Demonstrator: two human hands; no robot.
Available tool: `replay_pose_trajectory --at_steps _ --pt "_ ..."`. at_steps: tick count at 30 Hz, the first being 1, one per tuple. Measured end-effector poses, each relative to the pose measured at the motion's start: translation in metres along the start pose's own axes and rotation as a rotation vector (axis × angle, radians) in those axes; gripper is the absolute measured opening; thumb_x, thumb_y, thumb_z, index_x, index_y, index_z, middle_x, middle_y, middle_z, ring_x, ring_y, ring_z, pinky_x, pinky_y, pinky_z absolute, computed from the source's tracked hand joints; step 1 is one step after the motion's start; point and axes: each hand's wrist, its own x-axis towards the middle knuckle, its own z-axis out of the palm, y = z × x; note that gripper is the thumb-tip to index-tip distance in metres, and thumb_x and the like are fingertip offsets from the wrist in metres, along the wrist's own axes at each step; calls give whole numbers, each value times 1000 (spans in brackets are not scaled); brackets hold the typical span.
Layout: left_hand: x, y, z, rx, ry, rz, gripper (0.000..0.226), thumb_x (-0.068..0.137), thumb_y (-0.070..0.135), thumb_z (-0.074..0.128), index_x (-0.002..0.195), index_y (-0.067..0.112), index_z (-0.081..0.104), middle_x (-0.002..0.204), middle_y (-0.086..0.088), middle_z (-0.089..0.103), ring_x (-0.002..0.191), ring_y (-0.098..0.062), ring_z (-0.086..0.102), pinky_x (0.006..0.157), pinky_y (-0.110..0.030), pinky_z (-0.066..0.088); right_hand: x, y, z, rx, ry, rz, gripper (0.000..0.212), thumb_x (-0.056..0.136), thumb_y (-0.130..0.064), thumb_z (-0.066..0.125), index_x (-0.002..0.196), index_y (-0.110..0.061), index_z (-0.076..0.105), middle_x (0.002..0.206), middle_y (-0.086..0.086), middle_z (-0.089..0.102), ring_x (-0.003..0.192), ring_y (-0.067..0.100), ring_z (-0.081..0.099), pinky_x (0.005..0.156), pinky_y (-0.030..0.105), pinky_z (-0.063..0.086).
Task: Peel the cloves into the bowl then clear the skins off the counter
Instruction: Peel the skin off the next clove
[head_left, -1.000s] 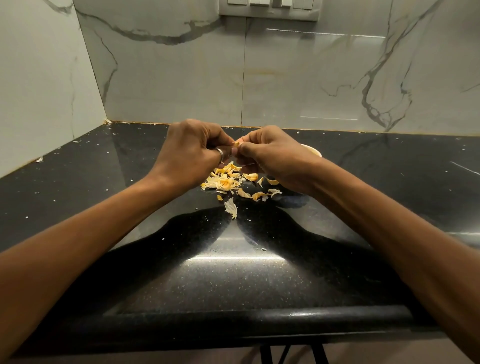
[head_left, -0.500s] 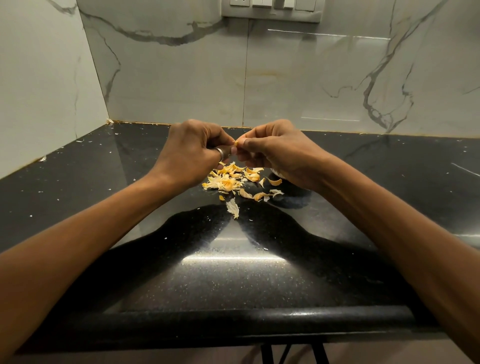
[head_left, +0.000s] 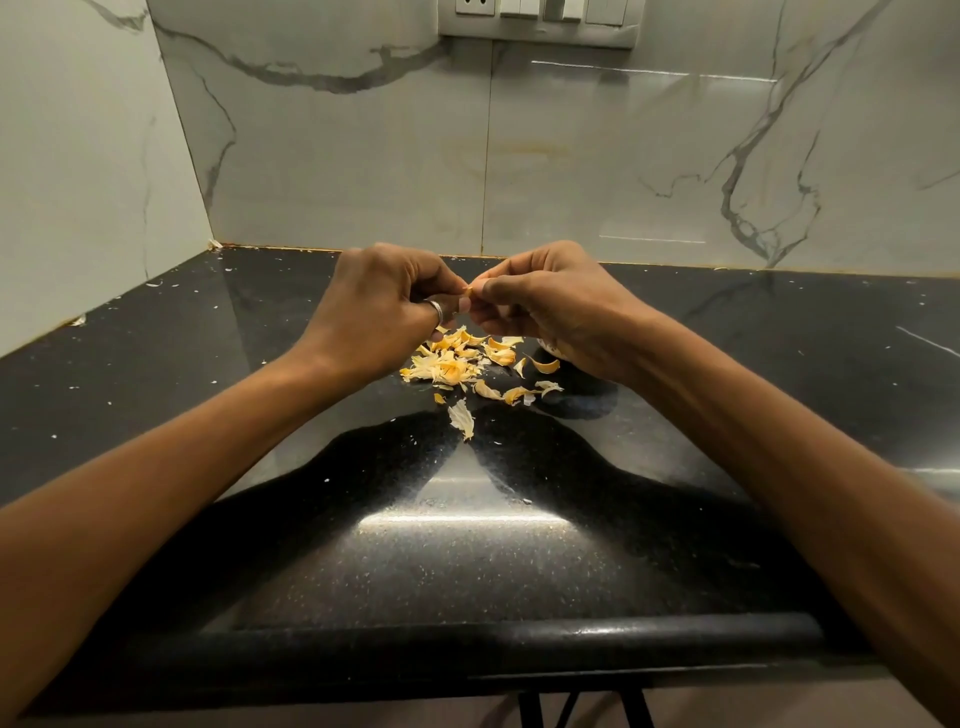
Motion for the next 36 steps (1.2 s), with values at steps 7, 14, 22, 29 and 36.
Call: replay_pose_trajectory --at_steps 7,14,22,29,36 --pt "-1 2 0 12 39 10 12 87 10 76 99 8 78 81 -2 74 66 -2 70 58 -15 57 -1 -3 2 119 8 36 12 95 2 59 100 8 67 87 17 73 75 18 69 70 26 60" --pt "1 2 0 35 96 19 15 83 16 81 97 11 78 80 1 74 65 -3 70 64 -21 60 -4 -7 5 230 23 72 10 94 4 59 95 9 67 80 15 71 70 18 67 72 26 60" --pt "-1 7 2 78 107 54 22 81 18 82 102 12 78 93 1 76 75 6 66 74 -13 56 -4 -8 8 163 48 138 12 95 -2 60 91 6 67 79 15 71 68 18 66 67 26 60" --pt "-2 8 1 72 110 34 22 78 19 85 99 16 78 87 14 69 75 10 65 73 -14 57 -4 -7 7 216 54 141 19 92 0 61 106 12 66 78 14 72 60 12 64 60 21 57" --pt "-2 11 -1 47 107 17 26 76 18 86 100 24 75 86 14 70 75 3 70 72 -17 58 -4 -7 6 287 63 157 12 88 3 61 97 7 68 75 13 70 58 12 62 56 20 55"
